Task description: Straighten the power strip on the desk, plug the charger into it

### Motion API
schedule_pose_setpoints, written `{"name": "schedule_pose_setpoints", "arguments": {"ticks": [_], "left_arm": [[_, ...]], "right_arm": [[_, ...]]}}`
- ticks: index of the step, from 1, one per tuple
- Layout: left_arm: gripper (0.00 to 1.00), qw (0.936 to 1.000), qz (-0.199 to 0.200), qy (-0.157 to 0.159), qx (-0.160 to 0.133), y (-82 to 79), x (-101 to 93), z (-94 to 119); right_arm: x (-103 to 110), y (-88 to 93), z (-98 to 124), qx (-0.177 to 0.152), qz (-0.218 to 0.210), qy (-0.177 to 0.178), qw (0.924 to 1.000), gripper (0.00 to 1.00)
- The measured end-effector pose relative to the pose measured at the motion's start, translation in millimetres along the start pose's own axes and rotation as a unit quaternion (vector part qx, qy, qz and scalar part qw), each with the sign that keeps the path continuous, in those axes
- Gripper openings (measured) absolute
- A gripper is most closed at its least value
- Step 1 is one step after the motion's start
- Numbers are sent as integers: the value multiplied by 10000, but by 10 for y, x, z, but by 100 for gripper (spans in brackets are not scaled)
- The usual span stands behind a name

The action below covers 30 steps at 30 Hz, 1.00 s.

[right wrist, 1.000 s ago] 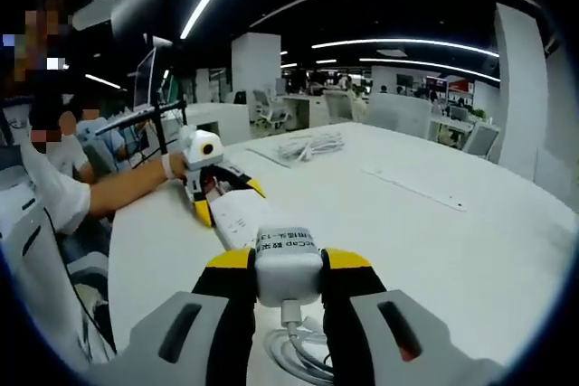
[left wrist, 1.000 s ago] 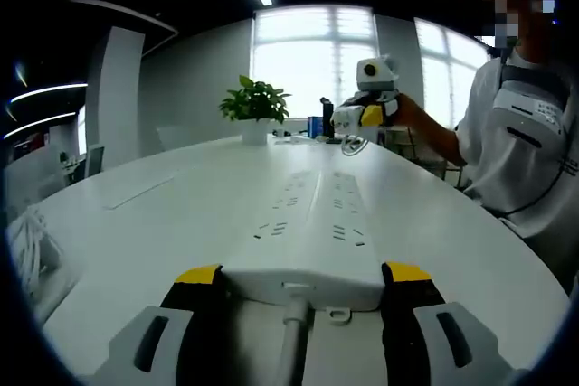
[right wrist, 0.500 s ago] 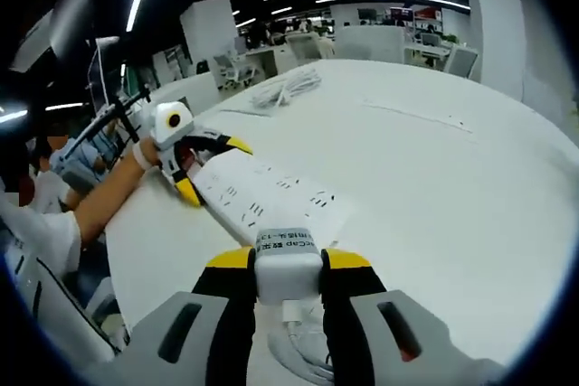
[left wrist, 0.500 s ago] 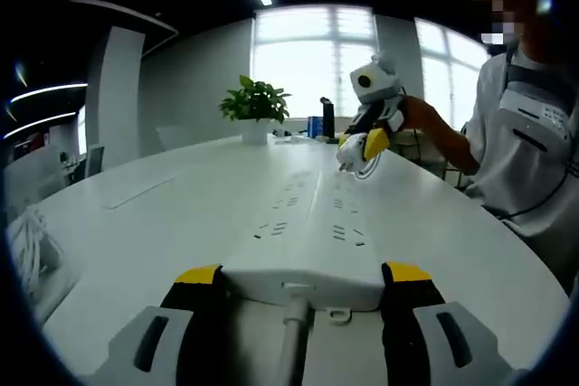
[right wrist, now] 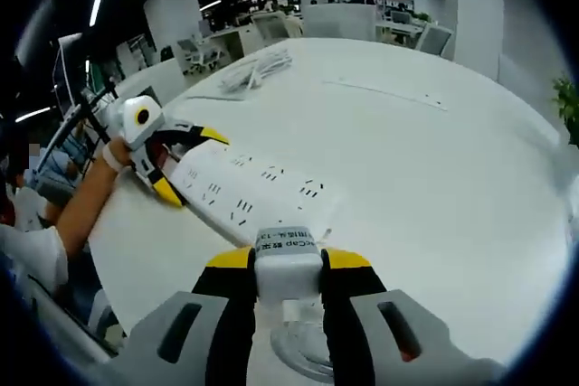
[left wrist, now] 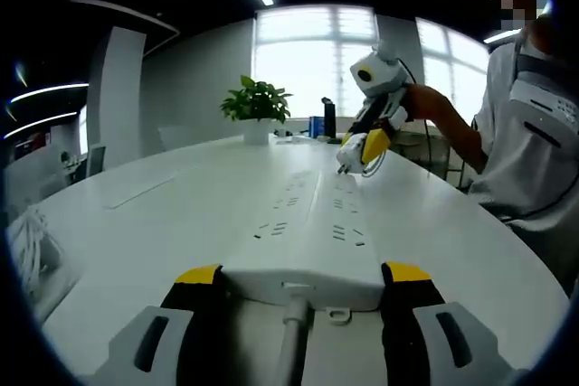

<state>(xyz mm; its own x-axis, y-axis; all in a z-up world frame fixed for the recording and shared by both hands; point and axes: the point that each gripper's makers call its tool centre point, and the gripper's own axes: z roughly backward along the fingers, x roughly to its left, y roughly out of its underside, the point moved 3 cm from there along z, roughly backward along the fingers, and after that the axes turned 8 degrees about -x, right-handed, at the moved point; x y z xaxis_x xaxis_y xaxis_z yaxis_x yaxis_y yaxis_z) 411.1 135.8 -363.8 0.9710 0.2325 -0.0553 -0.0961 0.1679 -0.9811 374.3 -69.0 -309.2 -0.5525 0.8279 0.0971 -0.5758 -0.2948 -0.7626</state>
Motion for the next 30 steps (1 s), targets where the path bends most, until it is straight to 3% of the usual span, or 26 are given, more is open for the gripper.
{"name": "schedule_pose_setpoints", "arguments": {"ticks": [8, 13, 17, 25, 30], "left_arm": [[70, 10000, -2, -43, -12, -1, -7, -7], [69, 9999, 11, -114, -3, 0, -14, -9], [69, 9999, 15, -162, 3, 1, -16, -7], [68, 9997, 5, -238, 18, 2, -1, -13], [68, 9996, 16, -271, 20, 14, 5, -27]], "right_arm": [[-19, -68, -14, 458, -268, 557, 9970, 27], [19, -175, -63, 850, -103, 1020, 9911, 27], [18, -200, -86, 1071, -382, 1353, 9843, 27], [-35, -257, -194, 1175, -567, 1676, 9772, 27], [-74, -342, -237, 1140, -733, 1594, 9779, 27]]}}
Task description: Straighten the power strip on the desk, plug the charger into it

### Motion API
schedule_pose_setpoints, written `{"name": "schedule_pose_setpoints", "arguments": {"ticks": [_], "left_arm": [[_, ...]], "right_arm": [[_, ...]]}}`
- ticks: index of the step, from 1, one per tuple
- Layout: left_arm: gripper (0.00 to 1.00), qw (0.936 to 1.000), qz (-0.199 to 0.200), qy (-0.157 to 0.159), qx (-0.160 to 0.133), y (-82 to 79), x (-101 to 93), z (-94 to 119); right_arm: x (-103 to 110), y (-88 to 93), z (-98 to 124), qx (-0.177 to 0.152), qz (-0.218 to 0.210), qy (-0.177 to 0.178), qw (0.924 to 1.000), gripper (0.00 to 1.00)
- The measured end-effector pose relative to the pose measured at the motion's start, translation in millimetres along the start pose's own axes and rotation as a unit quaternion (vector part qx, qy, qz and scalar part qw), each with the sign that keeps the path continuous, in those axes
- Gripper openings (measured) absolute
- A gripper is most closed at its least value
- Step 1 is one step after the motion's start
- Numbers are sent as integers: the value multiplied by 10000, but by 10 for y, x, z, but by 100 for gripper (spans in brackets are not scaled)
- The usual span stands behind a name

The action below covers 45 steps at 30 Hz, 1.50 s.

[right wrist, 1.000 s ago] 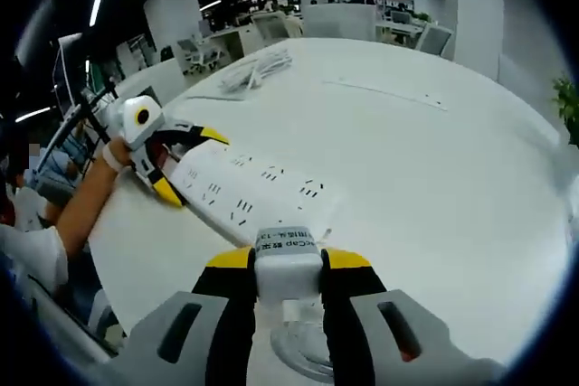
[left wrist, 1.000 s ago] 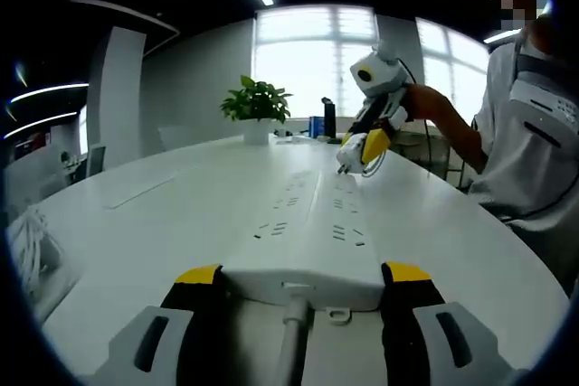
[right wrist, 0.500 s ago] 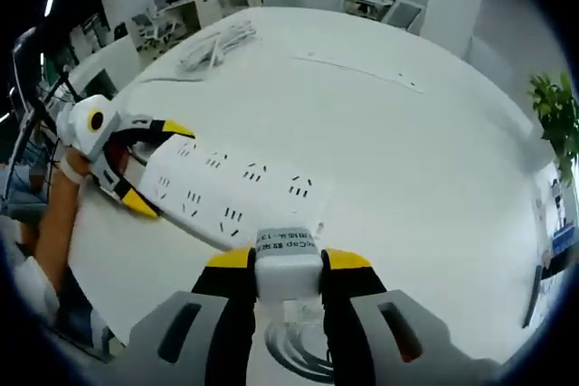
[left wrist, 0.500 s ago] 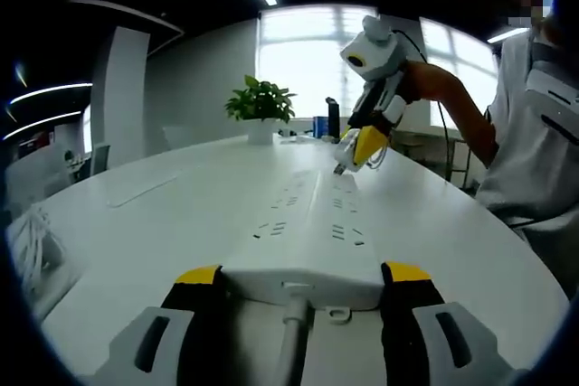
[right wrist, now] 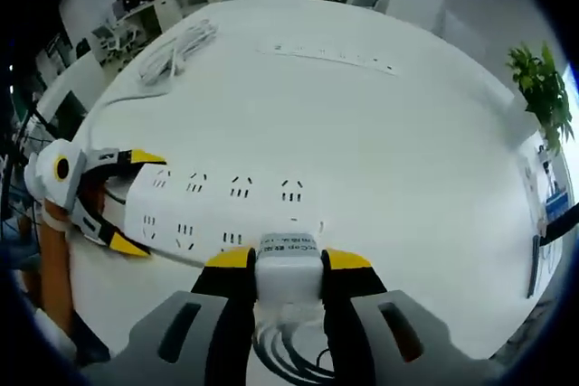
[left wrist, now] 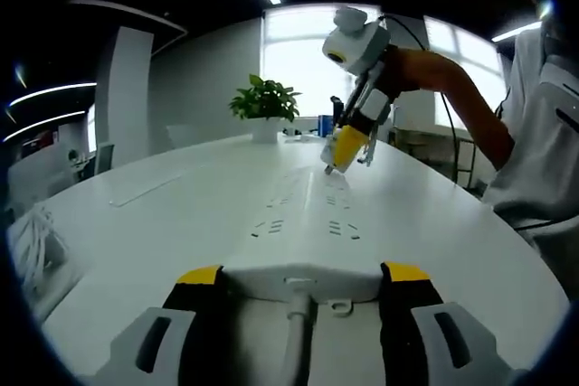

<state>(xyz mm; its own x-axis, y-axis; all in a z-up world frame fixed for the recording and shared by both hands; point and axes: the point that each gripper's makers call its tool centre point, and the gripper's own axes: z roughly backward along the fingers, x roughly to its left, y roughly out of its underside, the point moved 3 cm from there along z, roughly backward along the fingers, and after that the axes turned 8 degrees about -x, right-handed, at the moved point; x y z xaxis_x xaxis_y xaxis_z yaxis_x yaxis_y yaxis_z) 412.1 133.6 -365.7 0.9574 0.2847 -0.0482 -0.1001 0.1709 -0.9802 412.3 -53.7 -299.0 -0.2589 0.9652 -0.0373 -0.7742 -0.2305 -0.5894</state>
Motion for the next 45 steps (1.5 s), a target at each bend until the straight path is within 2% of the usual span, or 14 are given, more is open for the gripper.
{"name": "schedule_pose_setpoints", "arguments": {"ticks": [4, 6, 11, 16, 24, 28, 30, 33, 36, 39, 41, 42, 44, 45], "left_arm": [[68, 10000, -3, -21, 2, 5, 10, -15], [68, 10000, -2, -26, -6, 8, 15, -21], [68, 10000, 5, -25, -2, 11, 11, -21], [67, 10000, 13, -42, -7, 4, 9, -14], [67, 10000, 30, -50, -17, -7, 19, -3], [67, 10000, 32, -49, -12, -12, 18, -2], [67, 10000, 31, -50, -14, -15, 20, -3], [67, 10000, 33, -51, -18, -19, 16, -1], [67, 10000, 33, -51, -30, -22, 17, 3], [67, 10000, 33, -43, -40, -24, 17, 6], [67, 10000, 34, -39, -46, -25, 19, 9], [67, 10000, 35, -42, -41, -24, 17, 10], [67, 10000, 36, -40, -43, -25, 15, 12], [67, 10000, 37, -41, -41, -24, 14, 12]], "right_arm": [[6, 3, -98, 188, 65, -15, 9998, 27], [67, -17, -169, 179, -121, -131, 9997, 27], [25, -60, -168, 218, -94, -143, 9996, 27], [-13, -20, -233, 88, -283, -515, 9982, 27], [-62, -121, -278, 71, -161, -555, 9983, 29], [-67, -114, -260, -414, 235, -931, 9945, 30], [-66, -93, -240, -524, 209, -1025, 9931, 32], [5, -178, -168, -897, 13, -1484, 9849, 42], [43, -312, 52, -1554, 145, -2042, 9664, 48], [-7, -401, 330, -2339, 636, -2407, 9398, 44], [-42, -448, 520, -3126, 1011, -2761, 9032, 45], [-63, -460, 563, -3361, 1076, -2831, 8918, 45], [-112, -418, 636, -3927, 1533, -2975, 8566, 46], [-123, -372, 634, -4010, 1797, -3014, 8462, 47]]}}
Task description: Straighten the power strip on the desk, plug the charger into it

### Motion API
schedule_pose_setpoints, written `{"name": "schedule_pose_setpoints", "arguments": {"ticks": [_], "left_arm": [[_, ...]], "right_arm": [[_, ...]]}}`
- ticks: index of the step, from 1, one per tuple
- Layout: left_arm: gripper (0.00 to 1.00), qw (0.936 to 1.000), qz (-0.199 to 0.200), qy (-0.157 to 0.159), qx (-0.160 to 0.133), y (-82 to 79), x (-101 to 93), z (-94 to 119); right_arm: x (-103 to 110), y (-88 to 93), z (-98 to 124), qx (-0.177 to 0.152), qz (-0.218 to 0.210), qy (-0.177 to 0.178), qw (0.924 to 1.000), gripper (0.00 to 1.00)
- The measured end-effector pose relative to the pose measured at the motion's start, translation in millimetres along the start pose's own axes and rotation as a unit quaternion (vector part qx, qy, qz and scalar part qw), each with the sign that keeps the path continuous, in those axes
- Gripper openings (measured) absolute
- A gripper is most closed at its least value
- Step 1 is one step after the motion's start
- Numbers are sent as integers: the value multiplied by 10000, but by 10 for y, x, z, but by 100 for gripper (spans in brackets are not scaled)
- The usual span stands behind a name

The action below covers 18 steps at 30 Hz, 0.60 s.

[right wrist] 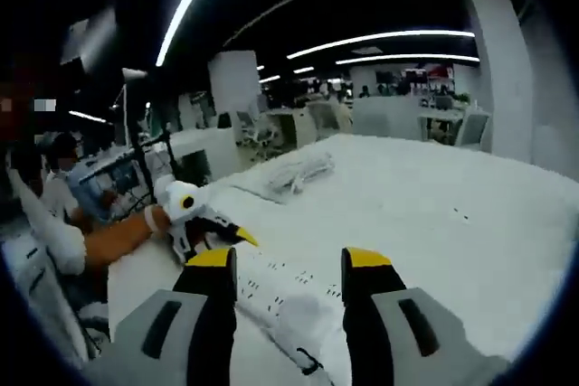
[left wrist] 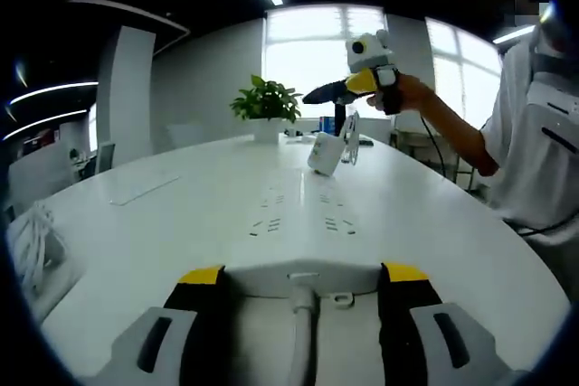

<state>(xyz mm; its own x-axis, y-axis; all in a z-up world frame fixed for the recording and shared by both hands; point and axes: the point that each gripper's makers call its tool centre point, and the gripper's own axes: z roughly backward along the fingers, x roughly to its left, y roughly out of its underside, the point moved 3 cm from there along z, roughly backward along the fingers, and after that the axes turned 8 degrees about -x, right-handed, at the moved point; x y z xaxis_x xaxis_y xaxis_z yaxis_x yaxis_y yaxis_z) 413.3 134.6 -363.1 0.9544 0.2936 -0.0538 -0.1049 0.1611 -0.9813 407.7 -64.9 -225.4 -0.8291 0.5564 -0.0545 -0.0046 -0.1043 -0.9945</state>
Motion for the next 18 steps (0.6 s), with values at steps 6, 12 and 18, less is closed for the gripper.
{"name": "schedule_pose_setpoints", "arguments": {"ticks": [6, 12, 18], "left_arm": [[67, 10000, 4, -2, -5, 1, -7, 4], [67, 10000, 2, 1, -10, 0, -10, 6], [67, 10000, 4, 2, -7, -3, -7, 10]], "right_arm": [[83, 254, 118, -110, 952, -1049, 9899, 51], [-36, 658, -65, 251, 966, -1652, 9812, 47], [-93, 668, -211, 74, 958, -2130, 9723, 38]]}}
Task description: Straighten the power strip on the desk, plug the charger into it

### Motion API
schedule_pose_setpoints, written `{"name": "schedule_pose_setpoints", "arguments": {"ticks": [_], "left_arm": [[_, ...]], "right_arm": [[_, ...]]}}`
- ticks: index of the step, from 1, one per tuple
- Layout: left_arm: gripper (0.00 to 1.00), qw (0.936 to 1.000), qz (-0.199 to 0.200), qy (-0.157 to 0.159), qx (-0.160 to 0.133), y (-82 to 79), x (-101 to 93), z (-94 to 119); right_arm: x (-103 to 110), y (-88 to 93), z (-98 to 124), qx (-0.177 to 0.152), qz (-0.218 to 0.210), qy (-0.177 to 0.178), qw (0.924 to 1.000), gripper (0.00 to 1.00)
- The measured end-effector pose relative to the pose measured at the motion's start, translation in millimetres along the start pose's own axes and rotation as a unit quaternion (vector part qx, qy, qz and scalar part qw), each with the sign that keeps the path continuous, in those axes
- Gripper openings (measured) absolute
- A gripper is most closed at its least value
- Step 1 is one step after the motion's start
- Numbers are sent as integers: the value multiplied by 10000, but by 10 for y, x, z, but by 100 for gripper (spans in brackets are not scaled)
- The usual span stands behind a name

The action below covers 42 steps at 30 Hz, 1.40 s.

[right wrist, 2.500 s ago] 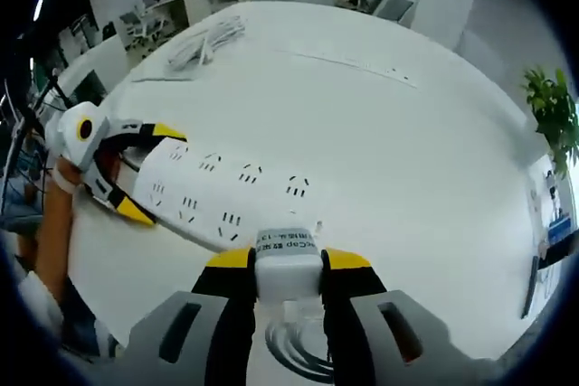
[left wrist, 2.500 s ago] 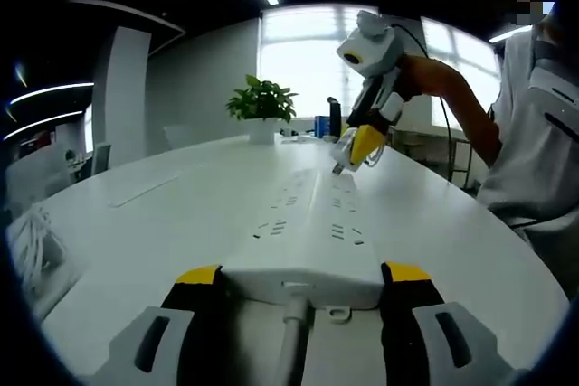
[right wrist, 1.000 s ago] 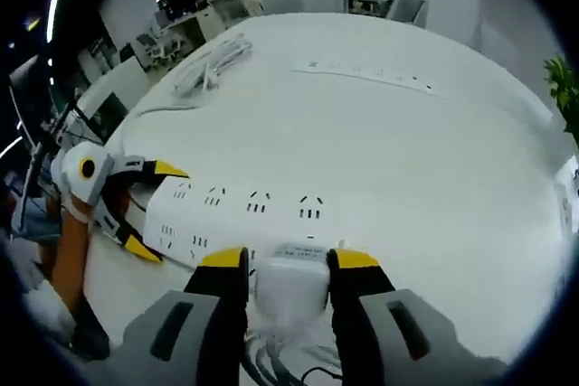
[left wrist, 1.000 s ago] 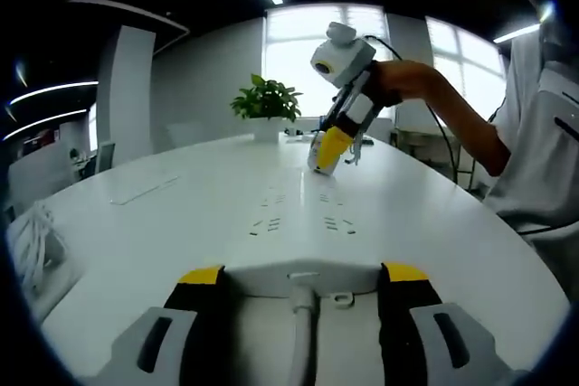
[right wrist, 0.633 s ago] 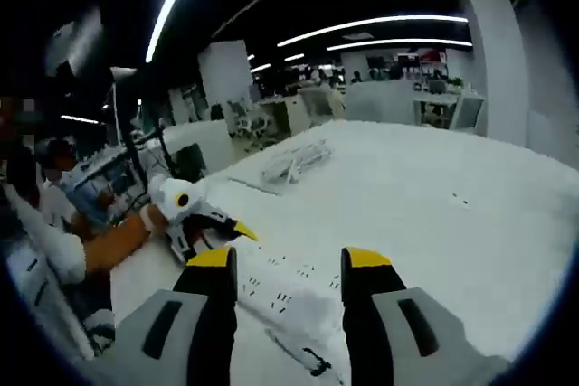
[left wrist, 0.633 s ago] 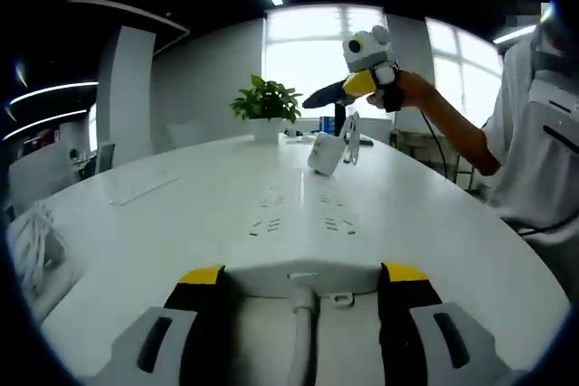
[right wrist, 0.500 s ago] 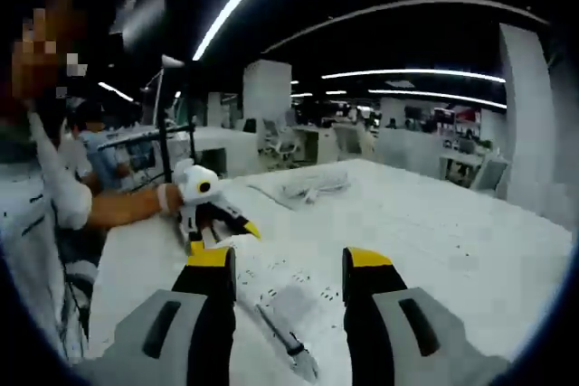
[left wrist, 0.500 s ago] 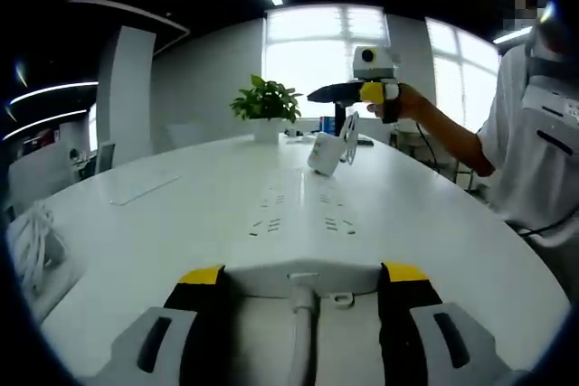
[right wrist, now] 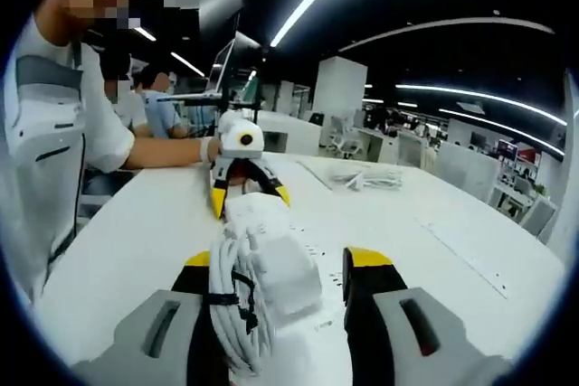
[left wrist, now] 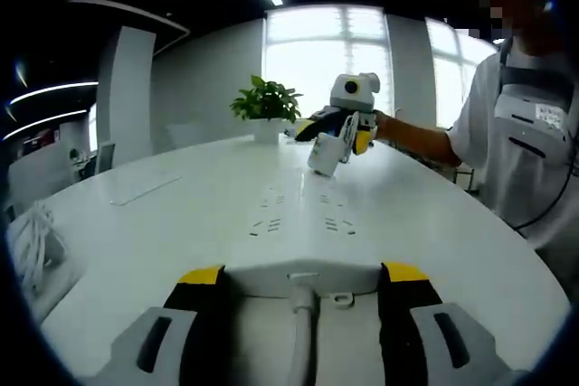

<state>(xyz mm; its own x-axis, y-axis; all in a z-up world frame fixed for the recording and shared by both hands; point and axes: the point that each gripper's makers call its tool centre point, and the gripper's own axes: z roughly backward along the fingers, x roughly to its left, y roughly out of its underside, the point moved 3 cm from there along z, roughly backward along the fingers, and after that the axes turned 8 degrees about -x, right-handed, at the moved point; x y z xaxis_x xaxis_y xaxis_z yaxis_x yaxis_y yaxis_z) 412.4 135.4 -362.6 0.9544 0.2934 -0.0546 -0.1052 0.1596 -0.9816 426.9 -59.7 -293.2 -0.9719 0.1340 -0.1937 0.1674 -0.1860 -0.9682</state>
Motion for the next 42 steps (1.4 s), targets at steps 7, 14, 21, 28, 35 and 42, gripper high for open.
{"name": "schedule_pose_setpoints", "arguments": {"ticks": [7, 14, 21, 28, 35, 42], "left_arm": [[67, 10000, -6, 4, 10, -1, -6, -2], [68, 10000, -8, -9, 57, 2, 7, -14], [68, 10000, 2, -59, 65, 2, 33, -24], [68, 10000, 3, -26, 47, 3, 25, -30], [69, 9999, -23, 141, 40, 8, -35, -42], [69, 9998, -35, 207, 51, 10, -76, -61]], "right_arm": [[-25, 32, -62, 158, 281, -267, 9991, 28], [-89, 78, -45, -42, -232, -343, 9991, 27], [44, 60, -40, 182, 35, -243, 9995, 28], [152, 52, -22, 170, -14, 8, 9999, 28], [343, 28, 28, 211, -57, 222, 9995, 29], [452, 15, 51, 183, -58, 512, 9985, 29]]}}
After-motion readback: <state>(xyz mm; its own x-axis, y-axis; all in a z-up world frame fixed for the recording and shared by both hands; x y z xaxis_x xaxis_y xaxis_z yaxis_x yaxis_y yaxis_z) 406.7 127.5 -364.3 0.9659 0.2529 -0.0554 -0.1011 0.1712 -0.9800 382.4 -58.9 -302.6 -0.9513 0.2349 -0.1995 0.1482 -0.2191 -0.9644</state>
